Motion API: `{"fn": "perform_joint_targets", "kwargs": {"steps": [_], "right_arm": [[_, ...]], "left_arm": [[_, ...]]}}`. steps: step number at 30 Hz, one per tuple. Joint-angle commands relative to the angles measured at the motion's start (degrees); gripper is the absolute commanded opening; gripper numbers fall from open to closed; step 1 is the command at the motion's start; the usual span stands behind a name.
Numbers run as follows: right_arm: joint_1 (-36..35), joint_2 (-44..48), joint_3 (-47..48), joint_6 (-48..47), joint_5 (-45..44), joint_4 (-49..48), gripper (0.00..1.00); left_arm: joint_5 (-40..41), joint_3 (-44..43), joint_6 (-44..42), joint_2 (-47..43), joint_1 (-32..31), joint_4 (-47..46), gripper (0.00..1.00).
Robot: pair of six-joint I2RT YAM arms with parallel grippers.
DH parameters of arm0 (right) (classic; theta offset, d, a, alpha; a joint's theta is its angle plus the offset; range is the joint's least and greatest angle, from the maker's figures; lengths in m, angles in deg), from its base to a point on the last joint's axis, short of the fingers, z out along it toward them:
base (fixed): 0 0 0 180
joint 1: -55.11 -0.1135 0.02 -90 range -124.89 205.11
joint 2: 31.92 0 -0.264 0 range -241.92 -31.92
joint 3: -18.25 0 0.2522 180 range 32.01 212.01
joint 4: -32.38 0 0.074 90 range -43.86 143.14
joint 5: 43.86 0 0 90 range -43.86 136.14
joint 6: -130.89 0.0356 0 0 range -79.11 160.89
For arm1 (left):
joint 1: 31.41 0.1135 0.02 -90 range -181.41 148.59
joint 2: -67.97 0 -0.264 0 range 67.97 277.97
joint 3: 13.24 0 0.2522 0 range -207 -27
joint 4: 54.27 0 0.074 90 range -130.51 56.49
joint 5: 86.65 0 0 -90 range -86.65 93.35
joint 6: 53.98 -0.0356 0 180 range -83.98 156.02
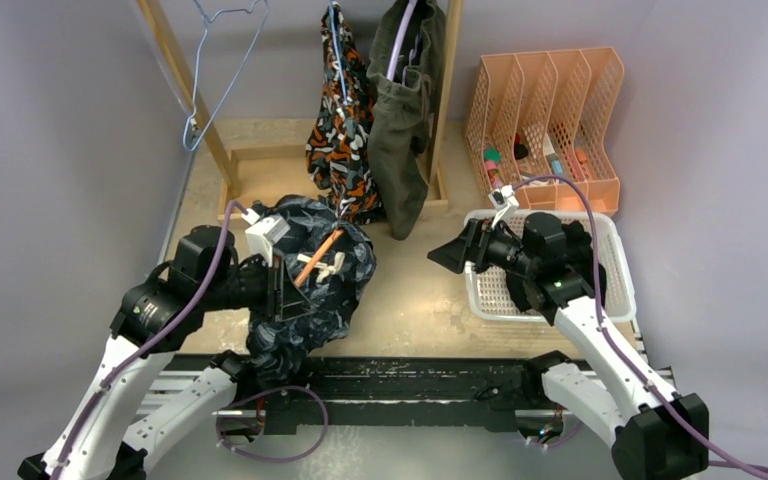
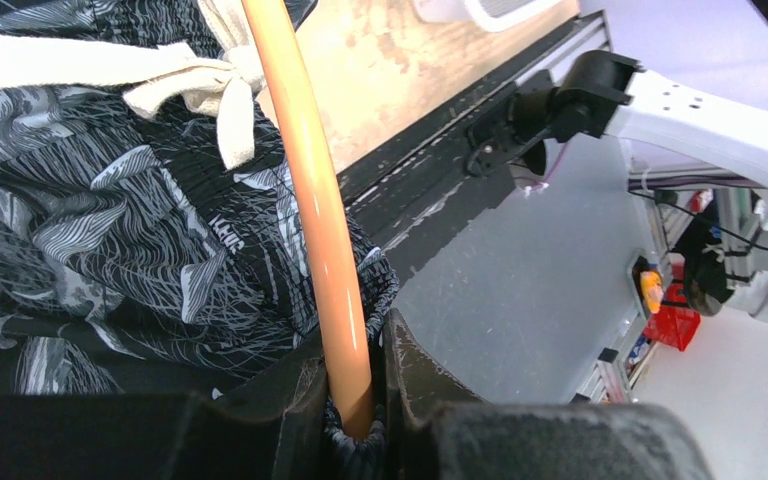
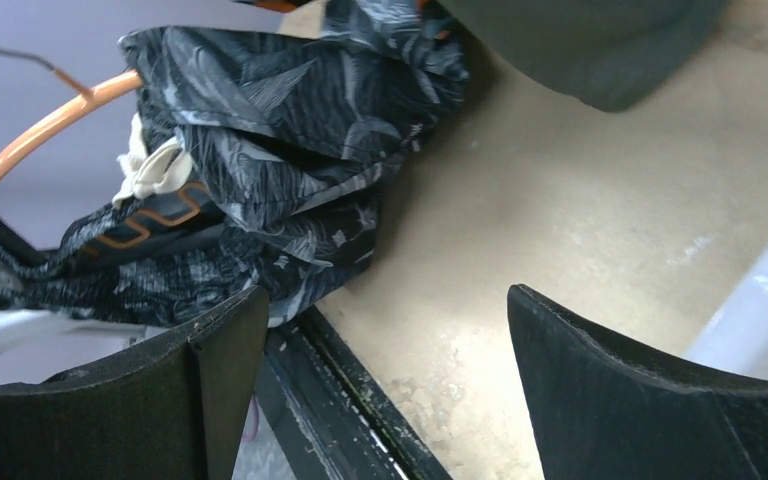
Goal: Remove the shorts from the hanger
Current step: Pick up the hanger from the clothes rod, then remove the shorts from the clothes rod.
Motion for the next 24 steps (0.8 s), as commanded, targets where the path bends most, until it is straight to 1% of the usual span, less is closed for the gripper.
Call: {"fn": "perform_joint_targets", "kwargs": {"steps": [1,5,10,13,18,21,24], "right_arm": [[-0.5,0.9,3.4,-3.6,7.7,-4.1,0.89],[-1.7,1.4,4.8,-4.6,6.7,-3.4,0.89],[-3.7,1.6,7.8,-6.7,5.4,-1.7,0.9],[-5.5,1.1,9.6,-7.9,5.1,-1.1,0.86],[-9.8,0.0,12.6,-8.6,2.4,-1.9,0.86],[-12.6,-1.2,16.1,-10.2,-1.5,0.2,0.86],[-14.3,-2.0,19.7,-12.5,-8.1,3.3,0.87]], "left_arm": [[-7.1,-6.4,-1.3,-0.7,-0.1,-6.8,0.0],[-10.0,-8.0,-0.4,-0.6,0.0,-9.5,0.0],[-13.5,-7.0,0.2,-0.5,0.0,-11.8,0.0],[-15.0,-6.7,0.5,-0.4,0.0,-13.7,0.0],[-16.2,-6.2,1.9,1.3,0.0,-19.0,0.0],[-16.8,-6.1,1.3,2.9,0.0,-20.9,0.0],[-17.3,-6.3,0.6,4.7,-0.1,-21.6,0.0]]}}
